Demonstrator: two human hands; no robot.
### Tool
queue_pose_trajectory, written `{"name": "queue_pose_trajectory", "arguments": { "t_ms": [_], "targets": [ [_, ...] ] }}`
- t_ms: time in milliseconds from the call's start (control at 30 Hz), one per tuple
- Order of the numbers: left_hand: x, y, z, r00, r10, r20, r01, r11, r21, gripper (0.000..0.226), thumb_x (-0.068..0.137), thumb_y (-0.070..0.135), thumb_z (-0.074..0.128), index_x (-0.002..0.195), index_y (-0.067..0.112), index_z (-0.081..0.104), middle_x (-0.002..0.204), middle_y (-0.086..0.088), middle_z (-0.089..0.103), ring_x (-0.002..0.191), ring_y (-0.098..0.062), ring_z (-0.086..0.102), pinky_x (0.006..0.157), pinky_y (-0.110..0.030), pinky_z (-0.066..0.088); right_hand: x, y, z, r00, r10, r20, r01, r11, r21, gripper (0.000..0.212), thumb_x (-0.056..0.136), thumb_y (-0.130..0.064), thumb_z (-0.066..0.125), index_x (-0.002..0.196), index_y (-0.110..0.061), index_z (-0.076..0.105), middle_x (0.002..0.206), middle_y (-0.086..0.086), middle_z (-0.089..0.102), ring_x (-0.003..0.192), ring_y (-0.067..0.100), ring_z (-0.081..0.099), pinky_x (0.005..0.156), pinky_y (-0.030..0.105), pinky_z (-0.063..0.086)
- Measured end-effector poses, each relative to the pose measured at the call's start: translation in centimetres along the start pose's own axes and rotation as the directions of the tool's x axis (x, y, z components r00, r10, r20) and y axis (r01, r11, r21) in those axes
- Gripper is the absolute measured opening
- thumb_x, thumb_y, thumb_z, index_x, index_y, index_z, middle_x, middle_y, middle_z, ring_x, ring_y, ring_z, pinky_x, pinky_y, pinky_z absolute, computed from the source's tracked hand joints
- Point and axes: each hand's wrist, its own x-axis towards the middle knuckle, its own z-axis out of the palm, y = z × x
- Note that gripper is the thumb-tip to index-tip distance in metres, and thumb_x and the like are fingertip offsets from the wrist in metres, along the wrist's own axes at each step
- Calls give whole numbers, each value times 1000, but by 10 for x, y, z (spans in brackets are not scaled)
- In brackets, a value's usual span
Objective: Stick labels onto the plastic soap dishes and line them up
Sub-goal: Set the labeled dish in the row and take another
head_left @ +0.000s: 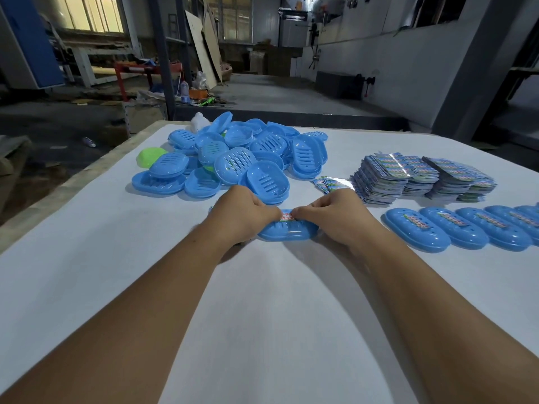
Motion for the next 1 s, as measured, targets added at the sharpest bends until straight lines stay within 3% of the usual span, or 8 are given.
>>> {"name": "queue_pose_trajectory", "arguments": {
  "t_ms": [200,300,433,633,833,933,1000],
  "targets": [
    [-4,3,0,998,44,-48,-36,989,142,34,70,43,76,48,20,66,39,7,51,61,-25,55,73,-37,52,0,0,1,999,-49,-7,48,996,-76,34,72,-40,86,50,-20,70,43,-9,53,37,5,39,40,18,33],
    [-8,5,3,992,71,-101,-48,975,215,36,67,53,73,57,18,69,59,4,67,73,-23,66,76,-36,56,-1,-2,3,994,-97,-41,87,975,-204,33,73,-45,82,52,-23,70,49,-6,63,45,5,49,49,24,42],
    [-10,10,10,973,138,-187,-59,925,375,40,71,59,67,67,20,67,74,0,69,78,-27,65,75,-37,56,-5,-3,7,981,-162,-104,122,942,-312,33,73,-46,77,55,-21,67,55,-3,67,58,16,64,59,33,53],
    [-11,13,14,939,268,-218,-110,830,546,31,80,50,60,76,19,63,80,-1,67,80,-29,63,67,-32,47,-8,-6,10,954,-255,-157,145,851,-505,32,74,-53,69,59,-27,59,62,-9,61,67,14,60,57,29,47],
    [-10,8,12,911,355,-212,-152,765,626,33,85,55,55,88,23,58,87,-4,65,83,-30,61,65,-34,41,-14,-12,14,947,-281,-158,117,756,-644,33,79,-57,60,77,-24,62,82,-4,64,77,25,61,61,31,41],
    [-11,5,12,936,293,-194,-124,792,598,36,86,60,52,92,24,55,90,-4,65,86,-30,62,70,-37,46,-16,-10,14,955,-254,-153,106,774,-624,33,82,-57,57,95,-27,59,93,-7,57,86,23,58,68,33,38],
    [-13,5,13,941,272,-199,-120,822,557,31,89,57,50,92,26,53,91,-2,64,86,-29,61,72,-37,46,-17,-7,15,952,-287,-105,184,813,-553,32,88,-51,58,111,-29,62,107,-6,59,102,22,59,77,35,42]
  ]
}}
